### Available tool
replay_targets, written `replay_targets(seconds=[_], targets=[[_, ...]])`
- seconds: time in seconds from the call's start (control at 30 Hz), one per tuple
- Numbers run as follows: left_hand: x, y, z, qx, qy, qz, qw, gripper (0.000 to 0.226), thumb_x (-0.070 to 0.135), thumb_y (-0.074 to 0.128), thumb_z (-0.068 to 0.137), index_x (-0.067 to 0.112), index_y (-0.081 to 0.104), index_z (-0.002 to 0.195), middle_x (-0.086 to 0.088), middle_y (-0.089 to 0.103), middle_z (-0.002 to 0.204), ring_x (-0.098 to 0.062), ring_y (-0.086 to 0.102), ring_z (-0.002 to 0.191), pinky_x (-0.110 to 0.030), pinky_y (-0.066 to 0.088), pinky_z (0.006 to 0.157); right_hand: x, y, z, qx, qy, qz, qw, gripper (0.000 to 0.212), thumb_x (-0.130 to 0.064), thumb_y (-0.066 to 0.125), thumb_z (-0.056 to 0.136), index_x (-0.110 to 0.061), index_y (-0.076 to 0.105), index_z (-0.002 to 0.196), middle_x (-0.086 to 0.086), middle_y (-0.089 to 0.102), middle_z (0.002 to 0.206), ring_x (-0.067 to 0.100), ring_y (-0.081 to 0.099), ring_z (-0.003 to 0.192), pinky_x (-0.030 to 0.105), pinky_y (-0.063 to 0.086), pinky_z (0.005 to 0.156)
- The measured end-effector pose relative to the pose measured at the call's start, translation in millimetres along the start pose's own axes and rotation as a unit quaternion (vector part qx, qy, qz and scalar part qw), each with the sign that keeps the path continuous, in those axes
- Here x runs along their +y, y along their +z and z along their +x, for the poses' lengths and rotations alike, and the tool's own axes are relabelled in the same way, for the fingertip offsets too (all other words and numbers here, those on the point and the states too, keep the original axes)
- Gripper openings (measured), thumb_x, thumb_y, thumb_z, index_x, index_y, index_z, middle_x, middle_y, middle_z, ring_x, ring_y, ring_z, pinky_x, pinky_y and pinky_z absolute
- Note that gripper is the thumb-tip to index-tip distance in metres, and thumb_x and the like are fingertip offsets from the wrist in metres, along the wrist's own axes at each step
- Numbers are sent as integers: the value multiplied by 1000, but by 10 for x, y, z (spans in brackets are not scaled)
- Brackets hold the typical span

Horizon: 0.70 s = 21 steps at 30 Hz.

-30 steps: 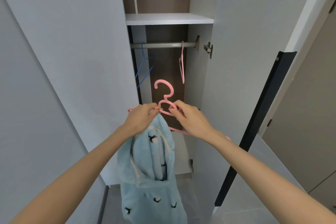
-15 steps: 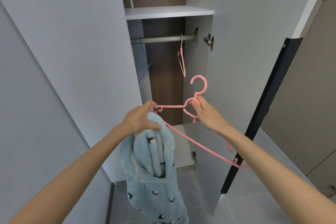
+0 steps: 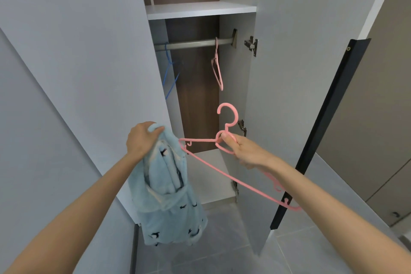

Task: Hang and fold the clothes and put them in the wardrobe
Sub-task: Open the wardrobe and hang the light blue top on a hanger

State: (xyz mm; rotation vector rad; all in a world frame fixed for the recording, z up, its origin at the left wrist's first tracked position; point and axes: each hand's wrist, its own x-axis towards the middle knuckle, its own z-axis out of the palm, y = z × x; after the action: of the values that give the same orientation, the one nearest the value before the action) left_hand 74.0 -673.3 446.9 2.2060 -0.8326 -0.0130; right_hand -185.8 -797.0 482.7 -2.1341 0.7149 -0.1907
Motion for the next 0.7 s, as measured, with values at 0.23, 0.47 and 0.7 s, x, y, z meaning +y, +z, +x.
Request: replay_targets(seconds=[0.23,0.47,0.7], targets=[[-144,-62,66,35,-71,-159,984,18,33,65,87,17,71,92,-4,70,95,-25,63,96,-36,48,85,37,-25,144,54,-5,28,998,50,-41,28,103,-19,73,99,-9,52,61,6,46,57,20,36,58],[66,-9,23,-3,-36,-239,970,12,29,70,84,21,71,93,0,70,98,-16,64,93,-37,51,92,92,214,340,10,-3,27,1000,43,-47,32,100,-24,68,108,9,64,83,21,51,62,32,47,61],[260,5,-41,-44,-37,-272,961,18,31,69,85,21,71,100,-2,70,104,-20,65,98,-39,52,92,78,363,365,41,-36,113,992,38,-44,27,102,-34,63,112,4,61,65,4,37,40,23,36,44]])
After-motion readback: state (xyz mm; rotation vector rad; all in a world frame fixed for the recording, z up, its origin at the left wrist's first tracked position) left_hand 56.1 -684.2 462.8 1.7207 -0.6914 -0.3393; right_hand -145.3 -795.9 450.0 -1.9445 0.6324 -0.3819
